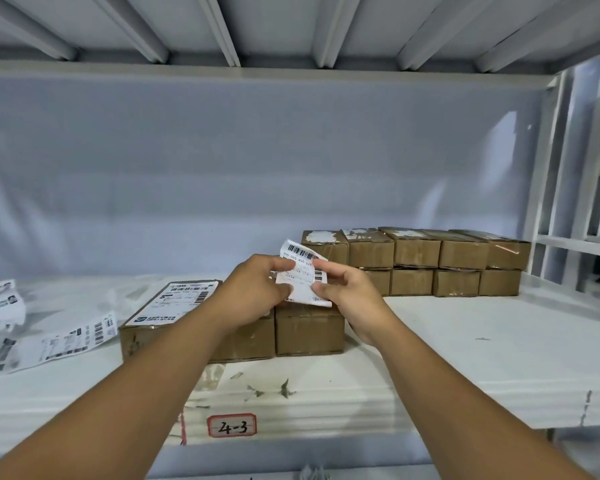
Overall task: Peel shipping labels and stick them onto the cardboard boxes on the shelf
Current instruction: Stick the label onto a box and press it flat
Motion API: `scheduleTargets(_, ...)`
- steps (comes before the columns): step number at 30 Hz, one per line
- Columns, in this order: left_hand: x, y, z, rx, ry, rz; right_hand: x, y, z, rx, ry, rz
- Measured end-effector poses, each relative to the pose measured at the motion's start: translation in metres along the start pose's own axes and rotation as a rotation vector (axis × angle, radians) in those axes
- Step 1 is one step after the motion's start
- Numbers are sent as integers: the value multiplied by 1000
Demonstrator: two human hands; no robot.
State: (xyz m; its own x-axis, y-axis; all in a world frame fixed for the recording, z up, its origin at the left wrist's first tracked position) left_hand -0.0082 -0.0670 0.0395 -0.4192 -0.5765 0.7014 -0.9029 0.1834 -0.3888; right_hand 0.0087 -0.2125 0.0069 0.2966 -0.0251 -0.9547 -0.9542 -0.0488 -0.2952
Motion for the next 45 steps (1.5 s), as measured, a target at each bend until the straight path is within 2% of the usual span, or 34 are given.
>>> scheduleTargets(7, -12, 0, 9, -111, 123, -53, 7, -3, -4, 9, -84, 32)
scheduleTargets(20, 3, 8, 17, -135, 27, 55, 9, 4, -2, -9, -118, 86)
scheduleTargets(26, 5, 5, 22, -127, -96, 118, 11, 6, -6, 20, -203, 111)
scheduleTargets(37, 10, 8, 22, -91, -189, 137, 11, 6, -7, 49, -3, 91)
scheduleTargets(45, 8, 7, 23, -103, -166, 113, 11, 7, -5, -3, -66, 92)
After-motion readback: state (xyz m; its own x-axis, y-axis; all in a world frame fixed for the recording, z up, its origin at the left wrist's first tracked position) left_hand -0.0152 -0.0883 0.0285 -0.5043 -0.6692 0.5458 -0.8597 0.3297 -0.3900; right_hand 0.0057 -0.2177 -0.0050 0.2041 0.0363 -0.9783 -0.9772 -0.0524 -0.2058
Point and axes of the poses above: each hand's wrist, its own y-axis away from the middle knuckle, its own z-axis out of the palm, x = y × z, the point moved 9 cm from there along -y, towards the middle knuckle, and after that the axes turned 2 degrees about z, right-handed, at the moved point
